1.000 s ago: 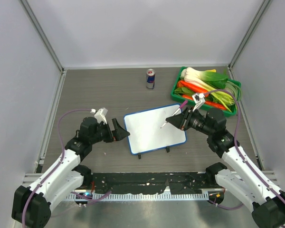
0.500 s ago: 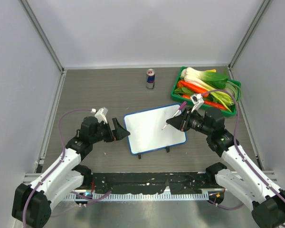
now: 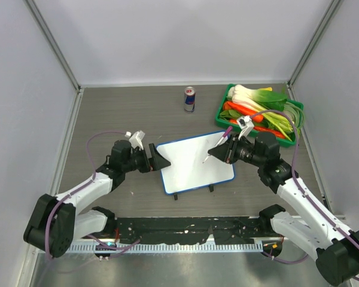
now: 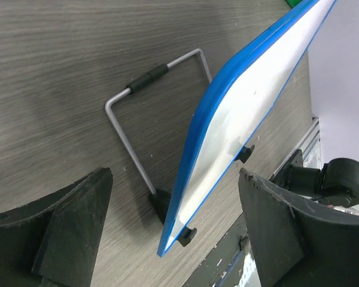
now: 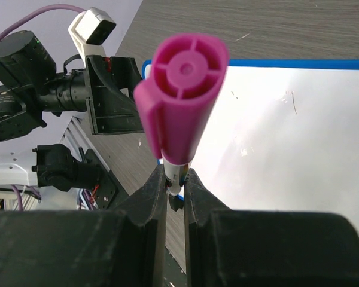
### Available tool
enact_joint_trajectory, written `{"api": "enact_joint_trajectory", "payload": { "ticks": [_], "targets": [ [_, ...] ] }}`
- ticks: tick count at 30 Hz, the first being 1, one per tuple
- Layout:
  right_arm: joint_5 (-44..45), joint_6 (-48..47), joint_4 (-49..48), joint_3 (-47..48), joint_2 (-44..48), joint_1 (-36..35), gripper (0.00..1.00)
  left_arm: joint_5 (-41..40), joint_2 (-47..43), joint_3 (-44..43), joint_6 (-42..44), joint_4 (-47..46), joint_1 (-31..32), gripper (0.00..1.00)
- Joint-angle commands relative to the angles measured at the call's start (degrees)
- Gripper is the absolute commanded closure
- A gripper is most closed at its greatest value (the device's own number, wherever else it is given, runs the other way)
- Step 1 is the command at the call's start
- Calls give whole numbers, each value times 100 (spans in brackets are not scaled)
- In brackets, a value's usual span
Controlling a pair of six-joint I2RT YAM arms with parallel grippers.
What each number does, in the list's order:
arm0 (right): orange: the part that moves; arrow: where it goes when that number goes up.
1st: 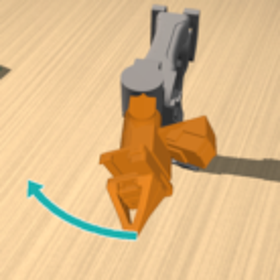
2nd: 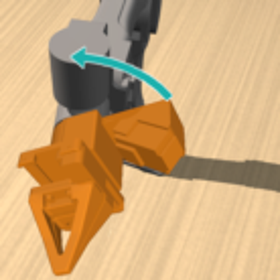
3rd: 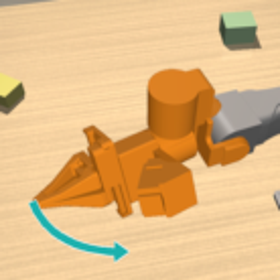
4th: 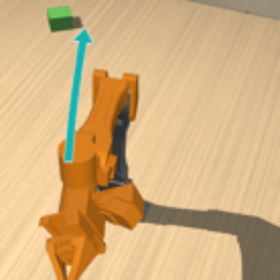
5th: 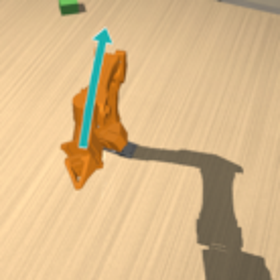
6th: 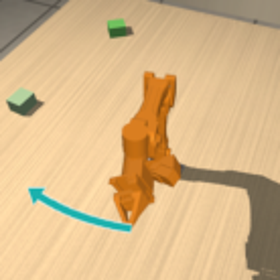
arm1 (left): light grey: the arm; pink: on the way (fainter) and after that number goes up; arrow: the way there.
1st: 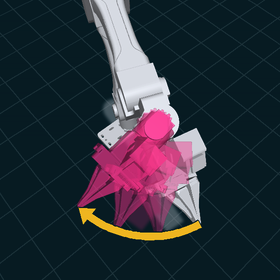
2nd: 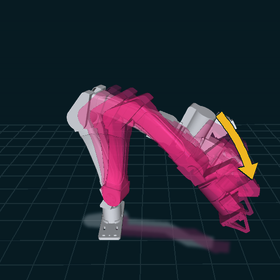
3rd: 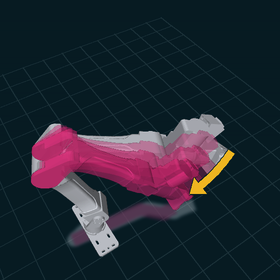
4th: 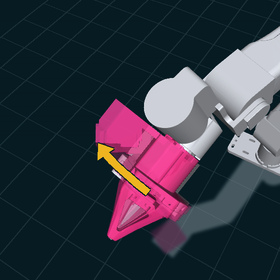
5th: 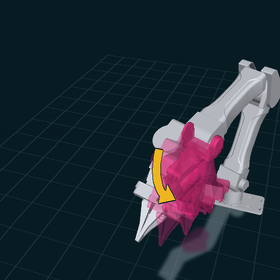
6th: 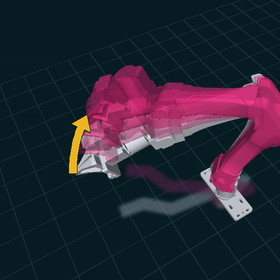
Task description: Write a sentence on the whiteboard
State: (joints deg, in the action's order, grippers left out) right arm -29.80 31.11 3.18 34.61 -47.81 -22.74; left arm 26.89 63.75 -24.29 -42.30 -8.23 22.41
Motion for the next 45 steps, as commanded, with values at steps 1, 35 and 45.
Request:
{"api": "enact_joint_trajectory", "payload": {
  "ticks": [1,35,45],
  "targets": [
    [-96,-79,-424,362,-70,7,99,509,331,-102,310,-1233,-53,15],
    [1800,-684,296,1056,-483,-1080,99,387,-468,751,1005,-1172,-79,51],
    [3454,-475,-168,1136,-677,-2217,99,439,-609,856,900,-1339,-79,48]
  ]
}}
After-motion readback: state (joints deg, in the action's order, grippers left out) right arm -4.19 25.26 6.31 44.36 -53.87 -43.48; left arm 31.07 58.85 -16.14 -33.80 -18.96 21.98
